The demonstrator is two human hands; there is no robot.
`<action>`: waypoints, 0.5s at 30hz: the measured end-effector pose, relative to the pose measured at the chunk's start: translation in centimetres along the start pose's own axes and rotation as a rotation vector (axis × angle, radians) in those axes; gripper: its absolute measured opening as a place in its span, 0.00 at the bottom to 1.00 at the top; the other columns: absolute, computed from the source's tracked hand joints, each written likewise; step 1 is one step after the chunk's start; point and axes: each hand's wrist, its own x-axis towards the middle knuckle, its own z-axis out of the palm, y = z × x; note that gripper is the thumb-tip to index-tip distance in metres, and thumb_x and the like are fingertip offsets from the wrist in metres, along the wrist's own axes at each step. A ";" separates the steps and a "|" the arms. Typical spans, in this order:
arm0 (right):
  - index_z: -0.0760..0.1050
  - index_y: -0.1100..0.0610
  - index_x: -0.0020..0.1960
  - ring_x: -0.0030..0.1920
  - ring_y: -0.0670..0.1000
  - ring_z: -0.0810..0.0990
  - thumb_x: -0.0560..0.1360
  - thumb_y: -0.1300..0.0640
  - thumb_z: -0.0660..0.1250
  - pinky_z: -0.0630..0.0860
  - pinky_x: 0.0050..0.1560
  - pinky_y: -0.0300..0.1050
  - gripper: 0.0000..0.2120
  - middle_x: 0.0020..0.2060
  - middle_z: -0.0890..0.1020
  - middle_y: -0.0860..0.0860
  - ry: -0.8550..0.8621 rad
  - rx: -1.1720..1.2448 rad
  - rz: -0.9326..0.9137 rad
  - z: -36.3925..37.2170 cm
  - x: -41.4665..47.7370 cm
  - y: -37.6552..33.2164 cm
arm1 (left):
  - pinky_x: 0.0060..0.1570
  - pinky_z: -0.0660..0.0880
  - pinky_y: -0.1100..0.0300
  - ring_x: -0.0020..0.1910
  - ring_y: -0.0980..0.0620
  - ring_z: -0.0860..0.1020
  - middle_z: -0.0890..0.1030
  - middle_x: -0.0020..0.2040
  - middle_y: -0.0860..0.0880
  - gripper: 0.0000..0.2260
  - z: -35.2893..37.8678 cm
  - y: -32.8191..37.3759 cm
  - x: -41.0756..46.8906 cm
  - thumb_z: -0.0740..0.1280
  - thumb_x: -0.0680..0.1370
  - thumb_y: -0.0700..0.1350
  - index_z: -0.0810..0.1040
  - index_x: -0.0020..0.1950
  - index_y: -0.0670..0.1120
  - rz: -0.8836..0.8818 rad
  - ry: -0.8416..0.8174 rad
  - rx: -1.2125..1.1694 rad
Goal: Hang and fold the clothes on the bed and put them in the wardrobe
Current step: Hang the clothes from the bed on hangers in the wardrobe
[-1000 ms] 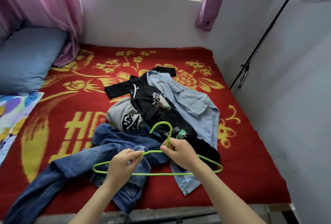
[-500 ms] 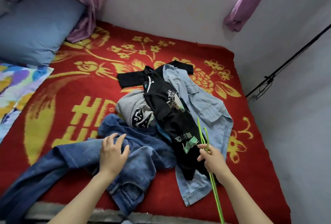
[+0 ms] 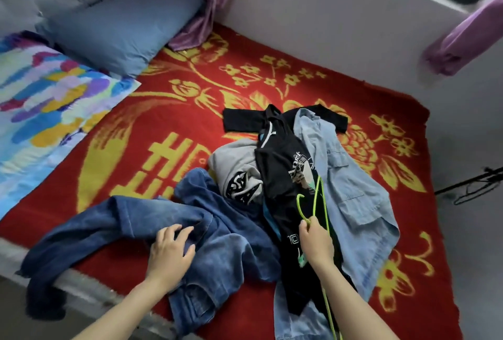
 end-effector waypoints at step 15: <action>0.62 0.59 0.62 0.49 0.57 0.81 0.79 0.57 0.53 0.73 0.40 0.45 0.12 0.54 0.76 0.56 -0.089 -0.518 -0.259 7.3 14.8 -3.3 | 0.64 0.60 0.56 0.69 0.48 0.60 0.68 0.68 0.47 0.20 2.3 0.8 8.2 0.62 0.79 0.48 0.68 0.70 0.49 -0.181 -0.029 0.004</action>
